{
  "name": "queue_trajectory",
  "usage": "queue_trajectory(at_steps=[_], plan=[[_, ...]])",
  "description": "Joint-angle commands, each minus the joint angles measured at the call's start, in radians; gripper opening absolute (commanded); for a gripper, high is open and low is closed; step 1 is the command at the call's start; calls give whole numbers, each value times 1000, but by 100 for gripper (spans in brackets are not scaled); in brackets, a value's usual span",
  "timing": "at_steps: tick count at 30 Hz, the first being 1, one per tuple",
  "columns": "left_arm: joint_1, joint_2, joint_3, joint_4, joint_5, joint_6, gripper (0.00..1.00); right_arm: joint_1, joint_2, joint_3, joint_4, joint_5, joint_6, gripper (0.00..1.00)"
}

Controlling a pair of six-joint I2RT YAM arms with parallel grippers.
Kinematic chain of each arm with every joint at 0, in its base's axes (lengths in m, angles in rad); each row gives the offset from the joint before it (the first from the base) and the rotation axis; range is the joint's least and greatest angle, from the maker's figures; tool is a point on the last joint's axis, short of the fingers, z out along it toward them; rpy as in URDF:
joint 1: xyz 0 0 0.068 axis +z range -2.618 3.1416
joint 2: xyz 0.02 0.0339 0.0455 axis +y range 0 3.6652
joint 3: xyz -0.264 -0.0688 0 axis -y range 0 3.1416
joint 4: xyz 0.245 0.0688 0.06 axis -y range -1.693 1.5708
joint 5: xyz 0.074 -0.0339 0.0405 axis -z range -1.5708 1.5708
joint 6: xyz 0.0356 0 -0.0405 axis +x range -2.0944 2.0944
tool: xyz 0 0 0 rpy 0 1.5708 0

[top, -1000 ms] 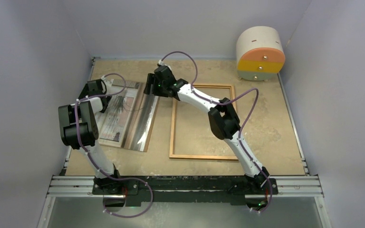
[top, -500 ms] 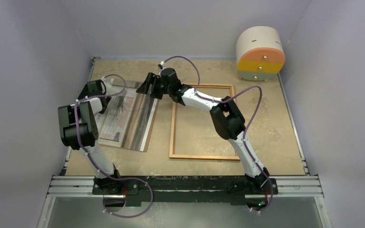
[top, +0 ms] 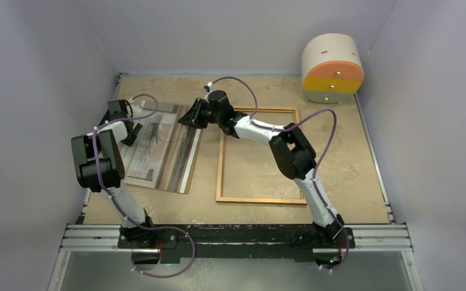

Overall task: Put the photo into the frame
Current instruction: Pick up the photo frame item at the center of the board.

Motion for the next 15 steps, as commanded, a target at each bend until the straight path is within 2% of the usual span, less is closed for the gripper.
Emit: queue_trajectory(at_steps=[1, 3, 8, 12, 15], plan=[[58, -11, 73, -288, 132, -16, 97, 0, -74, 47, -102, -2, -47, 12], [87, -48, 142, -348, 156, -9, 100, -13, -90, 68, -164, -20, -75, 0], [104, -152, 263, -486, 236, -5, 100, -75, -255, -35, -312, -60, -174, 0], [5, -234, 243, -554, 267, -24, 100, -179, -472, -254, -464, -56, -293, 0], [-100, -273, 180, -553, 258, -41, 100, -315, -656, -487, -478, -102, -351, 0]])
